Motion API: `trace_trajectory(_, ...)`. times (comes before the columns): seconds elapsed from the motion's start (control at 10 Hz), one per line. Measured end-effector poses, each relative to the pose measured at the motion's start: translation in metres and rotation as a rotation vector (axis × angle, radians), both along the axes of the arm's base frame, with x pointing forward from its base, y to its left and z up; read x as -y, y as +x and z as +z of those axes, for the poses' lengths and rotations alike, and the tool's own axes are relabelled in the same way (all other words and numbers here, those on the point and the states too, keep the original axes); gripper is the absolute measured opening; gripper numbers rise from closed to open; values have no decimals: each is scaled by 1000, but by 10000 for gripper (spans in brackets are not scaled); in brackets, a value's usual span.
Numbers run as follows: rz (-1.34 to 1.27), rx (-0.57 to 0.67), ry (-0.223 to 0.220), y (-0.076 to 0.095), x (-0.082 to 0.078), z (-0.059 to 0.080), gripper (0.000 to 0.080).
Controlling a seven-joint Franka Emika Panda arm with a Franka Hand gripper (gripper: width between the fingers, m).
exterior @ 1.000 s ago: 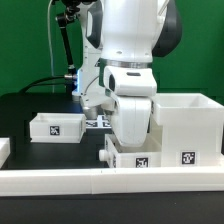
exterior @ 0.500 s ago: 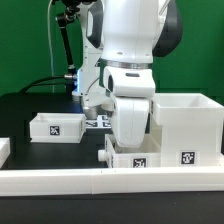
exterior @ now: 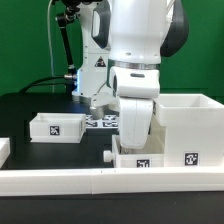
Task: Assemble drawer
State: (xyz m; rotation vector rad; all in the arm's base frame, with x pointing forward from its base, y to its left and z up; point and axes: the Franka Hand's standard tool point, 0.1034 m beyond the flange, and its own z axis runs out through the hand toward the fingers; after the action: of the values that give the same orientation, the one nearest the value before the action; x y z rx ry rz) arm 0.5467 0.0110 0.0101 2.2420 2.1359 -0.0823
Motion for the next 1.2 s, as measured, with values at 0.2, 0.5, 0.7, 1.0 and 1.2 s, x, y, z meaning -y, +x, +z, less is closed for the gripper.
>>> trace_trajectory(0.2, -2, -2, 0, -1, 1, -1, 41)
trace_trajectory(0.5, -11, 4, 0, 1, 4, 3, 254)
trace_trajectory(0.7, -28, 26, 0, 7, 0, 16, 567)
trace_trajectory(1.0, -11, 8, -18, 13, 17, 51, 646)
trace_trajectory(1.2, 33, -31, -28, 18, 38, 49, 649)
